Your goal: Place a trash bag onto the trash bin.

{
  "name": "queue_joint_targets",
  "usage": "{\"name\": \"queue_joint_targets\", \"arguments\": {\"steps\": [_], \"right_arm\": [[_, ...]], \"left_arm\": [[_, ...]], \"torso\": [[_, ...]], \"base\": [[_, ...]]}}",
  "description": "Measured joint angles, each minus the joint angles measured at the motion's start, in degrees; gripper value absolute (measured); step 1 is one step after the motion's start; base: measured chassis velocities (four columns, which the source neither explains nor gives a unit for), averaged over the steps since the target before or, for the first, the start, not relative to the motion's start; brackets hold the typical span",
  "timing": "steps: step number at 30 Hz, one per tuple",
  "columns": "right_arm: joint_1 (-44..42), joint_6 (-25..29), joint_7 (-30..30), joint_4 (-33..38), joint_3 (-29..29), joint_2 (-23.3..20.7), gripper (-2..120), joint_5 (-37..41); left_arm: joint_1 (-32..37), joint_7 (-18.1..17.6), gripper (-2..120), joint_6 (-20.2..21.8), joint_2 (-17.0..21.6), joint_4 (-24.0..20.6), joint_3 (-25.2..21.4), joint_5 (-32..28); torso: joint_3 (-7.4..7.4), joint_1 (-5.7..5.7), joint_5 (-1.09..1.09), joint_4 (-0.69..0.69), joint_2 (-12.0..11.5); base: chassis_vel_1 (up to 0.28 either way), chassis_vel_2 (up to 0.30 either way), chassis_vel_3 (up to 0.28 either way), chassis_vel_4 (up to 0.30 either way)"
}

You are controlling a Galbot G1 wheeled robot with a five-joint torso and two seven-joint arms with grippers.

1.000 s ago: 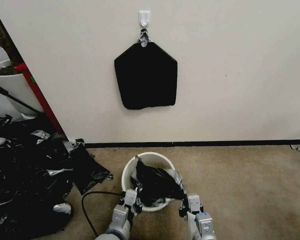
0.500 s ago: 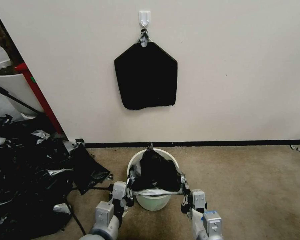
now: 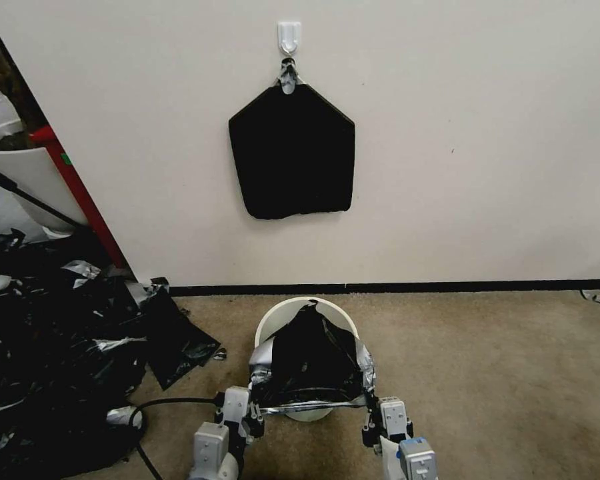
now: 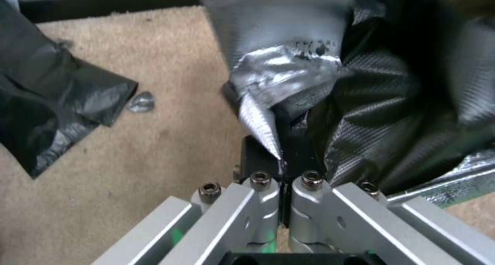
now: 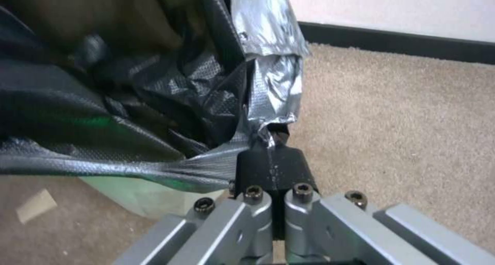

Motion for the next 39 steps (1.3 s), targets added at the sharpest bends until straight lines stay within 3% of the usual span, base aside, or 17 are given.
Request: {"name": "queue_joint_targets", "arguments": {"steps": [7, 15, 28, 31, 33, 38, 39], "right_arm": [[1.63, -0.07, -2.38, -4.14, 0.16, 0.94, 0, -2.51], [4.27, 0.61, -3.80, -8.47, -0.01, 2.25, 0, -4.22], [4.18, 0.81, -5.21, -8.75, 1.77, 2.50, 0, -3.84], [2.89, 1.62, -5.05, -6.71, 2.37, 2.14, 8, -2.31], [0.99, 3.20, -4.78, -4.75, 2.61, 1.45, 18, -1.71], [-1.52, 4.75, -3.83, -2.24, 2.48, 0.35, 28, -1.55], [-3.39, 5.50, -3.29, -0.36, 2.30, -0.39, 37, -1.50]], "left_arm": [[-2.92, 1.19, 0, 0.41, -2.75, 5.51, 0.56, -0.87], [-4.91, 2.03, 0, 1.05, -4.51, 8.18, 0.54, -2.06], [-7.41, 2.45, 0, 2.98, -5.87, 9.33, -0.27, -5.18], [-7.22, 2.17, 0, 4.96, -5.07, 7.91, -0.82, -6.73], [-6.67, 1.82, 8, 6.57, -4.03, 6.32, -1.26, -7.54], [-5.60, 1.34, 18, 8.26, -2.54, 4.01, -1.59, -7.88], [-4.74, 0.92, 27, 8.99, -1.45, 2.30, -1.93, -7.88]], "torso": [[0.00, 0.00, 0.00, 0.00, 0.00], [0.00, 0.00, 0.00, 0.00, 0.00], [0.00, 0.00, 0.00, 0.00, 0.00], [0.00, 0.00, 0.00, 0.00, 0.00], [0.00, 0.00, -0.01, 0.00, 0.00], [0.00, 0.00, -0.01, 0.00, 0.00], [0.00, 0.00, 0.00, 0.00, 0.00]], "base": [[0.000, 0.000, 0.000, 0.000], [0.000, 0.000, 0.000, 0.000], [0.000, 0.000, 0.000, 0.000], [0.000, 0.000, 0.000, 0.000], [0.000, 0.000, 0.000, 0.000], [0.000, 0.000, 0.000, 0.000], [0.000, 0.000, 0.000, 0.000]]}}
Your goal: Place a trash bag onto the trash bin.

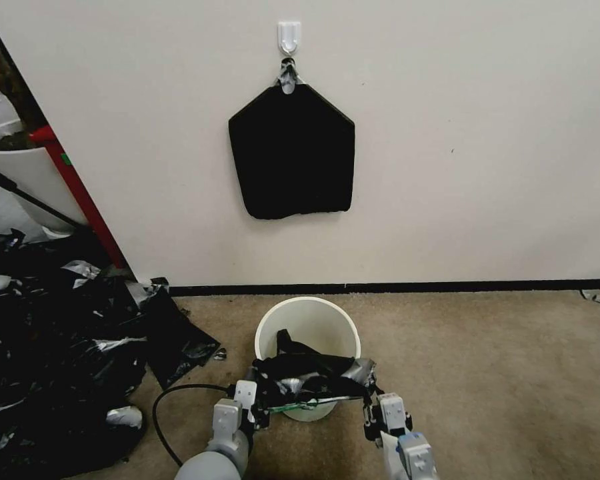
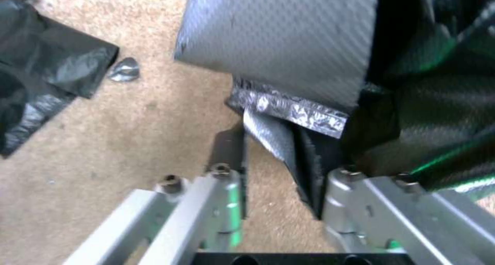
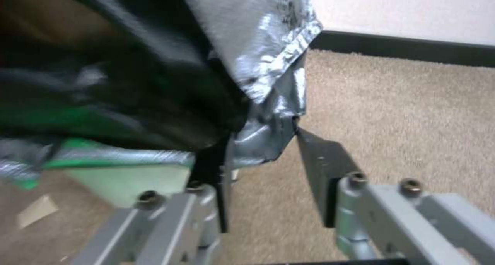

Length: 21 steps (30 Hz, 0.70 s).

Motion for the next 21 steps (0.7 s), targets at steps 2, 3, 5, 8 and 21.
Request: {"name": "queue_joint_targets", "arguments": {"steps": [2, 3, 5, 8, 21], "right_arm": [[-1.68, 0.42, 0.19, 1.73, -0.06, -0.61, 45, -0.04], [-2.81, 0.74, 0.22, 2.85, -0.06, -0.98, 50, -0.23], [-3.85, 1.01, 0.25, 3.82, -0.05, -1.31, 56, -0.58], [-5.55, 1.50, 0.25, 5.27, -0.11, -1.70, 68, -1.47], [-5.43, 2.60, 0.02, 6.12, -0.44, -1.41, 100, -3.06]], "left_arm": [[1.02, -0.58, 35, 0.58, 1.27, -2.10, -0.49, 0.00], [1.72, -0.80, 39, 0.94, 2.01, -3.64, -0.93, 0.00], [2.51, -0.94, 45, 1.36, 2.72, -5.23, -1.49, 0.02], [4.08, -1.16, 56, 1.80, 4.08, -8.12, -2.62, 0.15], [6.76, 8.26, 99, 1.83, 7.43, -8.05, -7.99, 0.16]], "torso": [[0.00, 0.00, -0.01, 0.00, 0.00], [0.00, 0.00, 0.00, 0.00, 0.00], [0.00, 0.00, 0.00, 0.00, 0.00], [0.00, 0.00, 0.00, 0.00, 0.00], [0.00, 0.00, 0.00, 0.00, 0.00]], "base": [[0.000, 0.000, 0.000, 0.000], [0.000, 0.000, 0.000, 0.000], [0.000, 0.000, 0.000, 0.000], [0.000, 0.000, 0.000, 0.000], [0.000, 0.000, 0.000, 0.000]]}}
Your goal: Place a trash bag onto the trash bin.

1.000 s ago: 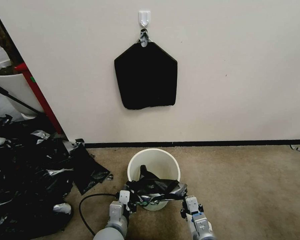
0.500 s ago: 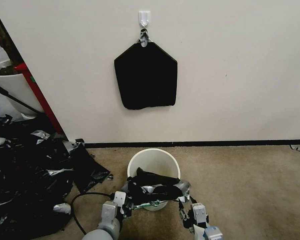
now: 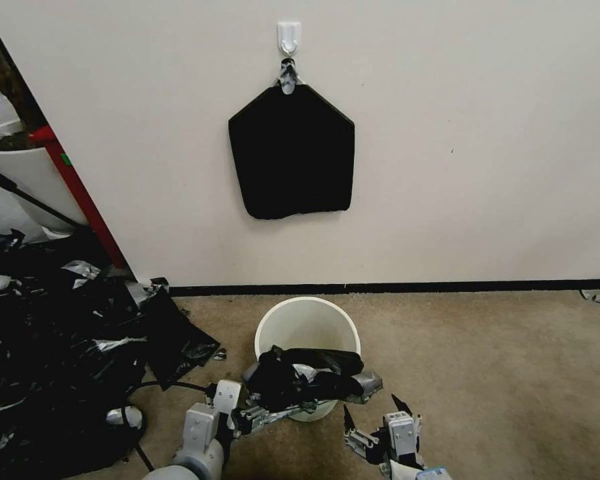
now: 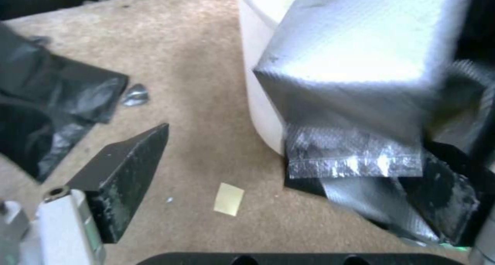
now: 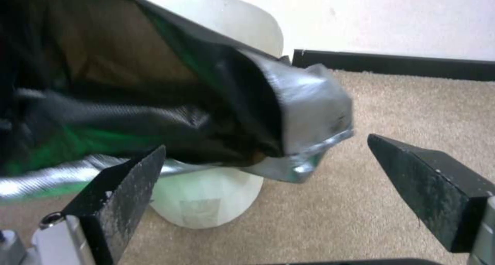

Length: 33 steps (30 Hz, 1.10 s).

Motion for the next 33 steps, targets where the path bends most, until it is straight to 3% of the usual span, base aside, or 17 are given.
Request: {"name": "queue_joint_targets", "arguments": {"steps": [7, 12, 15, 19, 21, 26, 29, 30, 33], "right_arm": [[-0.15, 0.74, -0.05, 1.51, 1.01, -0.19, 100, -1.17], [-0.62, 0.90, -0.12, 4.48, 1.43, -0.92, 100, -1.99], [-0.42, 0.91, -0.14, 6.98, 2.38, -1.36, 100, -1.99], [0.81, 0.56, -0.21, 10.11, 3.93, -1.81, 100, -1.43], [1.73, -0.05, -0.22, 10.95, 4.74, -2.02, 100, -0.41], [8.69, -5.33, -2.37, 11.87, 8.65, -2.92, 100, 10.61], [17.44, -12.04, -7.69, 7.15, 11.00, -3.07, 100, 23.27], [17.44, -12.04, -7.69, 7.15, 11.00, -3.07, 100, 23.27], [28.90, -17.57, -16.57, -2.10, 10.10, -2.05, 100, 28.68]], "left_arm": [[1.12, 6.79, 100, -1.18, 1.49, -0.60, -4.75, 0.35], [1.87, 11.31, 100, 5.13, 3.71, -4.19, -9.96, 0.58], [2.42, 16.91, 100, 9.58, 5.98, -5.52, -14.45, 0.57], [1.02, 21.12, 100, 11.62, 6.51, -5.78, -17.98, 0.52], [0.16, 21.56, 100, 11.97, 6.03, -6.10, -18.66, 0.52], [-1.67, 21.06, 100, 11.91, 4.18, -6.98, -20.03, 4.02], [-1.04, 20.57, 100, 11.88, 3.76, -8.13, -20.78, 5.00], [-1.04, 20.57, 100, 11.88, 3.76, -8.13, -20.78, 5.00], [-0.10, 20.42, 100, 12.00, 2.92, -9.19, -21.44, 5.06]], "torso": [[0.00, 0.00, 0.00, 0.00, 0.00], [0.00, 0.00, 0.00, 0.00, 0.00], [0.00, 0.00, 0.01, 0.00, 0.00], [0.00, 0.00, 0.00, 0.00, 0.00], [0.00, 0.00, 0.00, -0.01, 0.00], [0.00, 0.00, 0.00, -0.01, 0.00], [0.00, 0.00, 0.01, -0.01, 0.00], [0.00, 0.00, 0.01, -0.01, 0.00], [0.01, 0.00, 0.02, 0.02, -0.01]], "base": [[0.000, 0.000, 0.000, 0.000], [0.000, 0.000, 0.000, 0.000], [0.000, 0.000, 0.000, 0.000], [0.000, 0.000, 0.000, 0.000], [0.000, 0.000, 0.000, 0.000], [0.000, 0.000, 0.000, 0.000], [0.000, 0.000, 0.000, 0.000], [0.000, 0.000, 0.000, 0.000], [0.000, 0.000, 0.000, 0.000]]}}
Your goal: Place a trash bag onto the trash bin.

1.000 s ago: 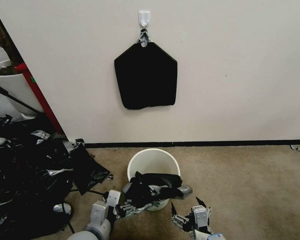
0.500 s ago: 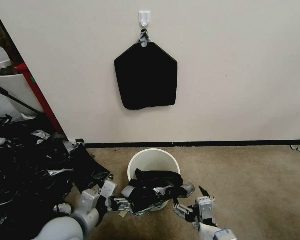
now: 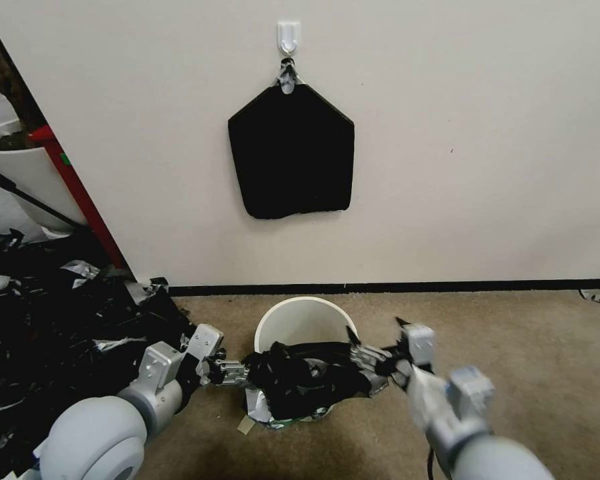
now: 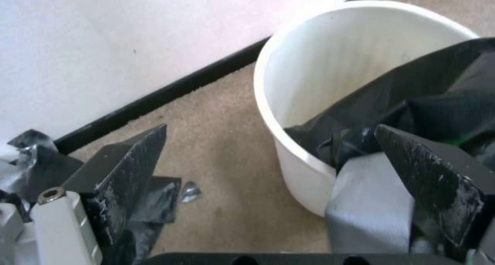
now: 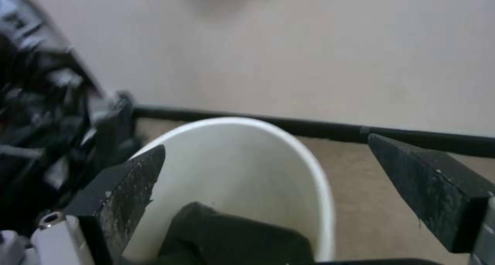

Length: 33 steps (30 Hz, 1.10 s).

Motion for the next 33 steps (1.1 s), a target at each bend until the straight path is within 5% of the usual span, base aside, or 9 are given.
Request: {"name": "queue_joint_targets", "arguments": {"steps": [6, 16, 24, 33], "right_arm": [[14.04, -5.25, -15.59, -18.04, -2.80, 3.49, 100, -4.53], [22.05, -11.78, -31.27, -30.27, -4.44, 8.66, 88, -19.40], [21.87, -11.80, -30.27, -31.53, -4.73, 9.94, 63, -21.73], [18.42, -11.71, -19.80, -29.17, -4.53, 9.82, 28, -18.90]], "left_arm": [[1.73, -0.48, 100, 0.08, -1.97, -1.34, 0.30, 0.22], [2.44, -2.15, 100, -0.03, -3.80, -2.54, 2.40, 0.22], [2.05, -3.31, 100, -0.33, -4.28, -2.50, 3.58, 0.23], [1.63, -4.35, 100, -0.71, -4.81, -2.75, 4.71, 0.23]], "torso": [[0.01, 0.00, -0.01, -0.01, 0.00], [0.00, 0.00, -0.01, -0.01, 0.00], [-0.01, 0.00, -0.02, -0.02, 0.00], [-0.01, 0.00, -0.01, -0.01, 0.00]], "base": [[0.000, 0.000, 0.000, 0.000], [0.000, 0.000, 0.000, 0.000], [0.000, 0.000, 0.000, 0.000], [0.000, 0.000, 0.000, 0.000]]}}
